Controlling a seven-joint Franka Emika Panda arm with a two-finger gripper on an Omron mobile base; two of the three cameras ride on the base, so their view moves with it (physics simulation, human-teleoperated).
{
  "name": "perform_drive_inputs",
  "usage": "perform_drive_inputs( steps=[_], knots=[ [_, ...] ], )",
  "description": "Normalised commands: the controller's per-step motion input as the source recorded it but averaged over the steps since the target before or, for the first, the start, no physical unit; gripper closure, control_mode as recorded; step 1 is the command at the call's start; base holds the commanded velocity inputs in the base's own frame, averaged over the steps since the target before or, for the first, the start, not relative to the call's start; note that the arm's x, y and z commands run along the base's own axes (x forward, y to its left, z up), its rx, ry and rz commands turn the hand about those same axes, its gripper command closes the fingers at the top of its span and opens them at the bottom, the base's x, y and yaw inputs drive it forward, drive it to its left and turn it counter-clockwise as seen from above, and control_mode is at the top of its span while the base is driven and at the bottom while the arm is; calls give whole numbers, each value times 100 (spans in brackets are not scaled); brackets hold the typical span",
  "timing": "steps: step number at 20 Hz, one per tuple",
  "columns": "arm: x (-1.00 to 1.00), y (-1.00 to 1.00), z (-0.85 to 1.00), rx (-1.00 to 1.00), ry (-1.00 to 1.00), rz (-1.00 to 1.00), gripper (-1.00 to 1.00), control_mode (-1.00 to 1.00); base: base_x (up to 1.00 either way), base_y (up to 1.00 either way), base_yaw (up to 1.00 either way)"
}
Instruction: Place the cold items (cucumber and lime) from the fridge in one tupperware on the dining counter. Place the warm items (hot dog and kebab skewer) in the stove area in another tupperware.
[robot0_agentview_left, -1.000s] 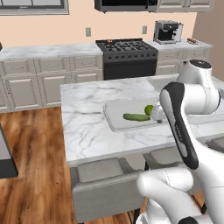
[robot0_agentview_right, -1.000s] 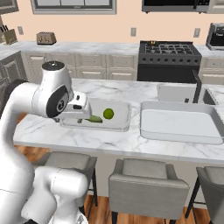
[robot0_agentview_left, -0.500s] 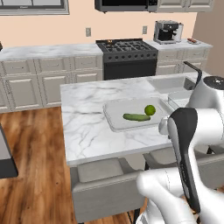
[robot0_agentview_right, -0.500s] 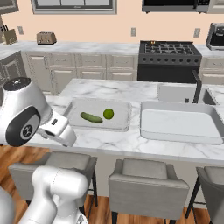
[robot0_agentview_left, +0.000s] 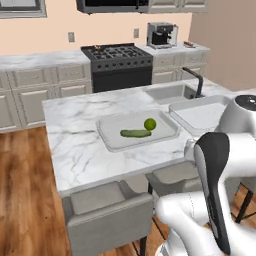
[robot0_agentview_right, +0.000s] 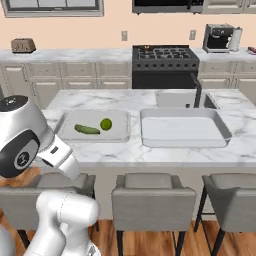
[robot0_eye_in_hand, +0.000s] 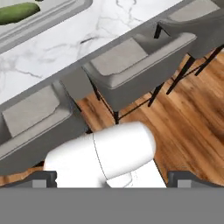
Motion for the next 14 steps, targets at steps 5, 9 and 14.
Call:
perform_drive_inputs(
  steps=[5, 9, 14],
  knots=[
    [0, 0, 0, 0, 0, 0, -100, 100, -21, -93, -70],
    [0, 0, 0, 0, 0, 0, -100, 100, -1, -100, -47],
    [0, 0, 0, 0, 0, 0, -100, 100, 4, -100, -24]
  ],
)
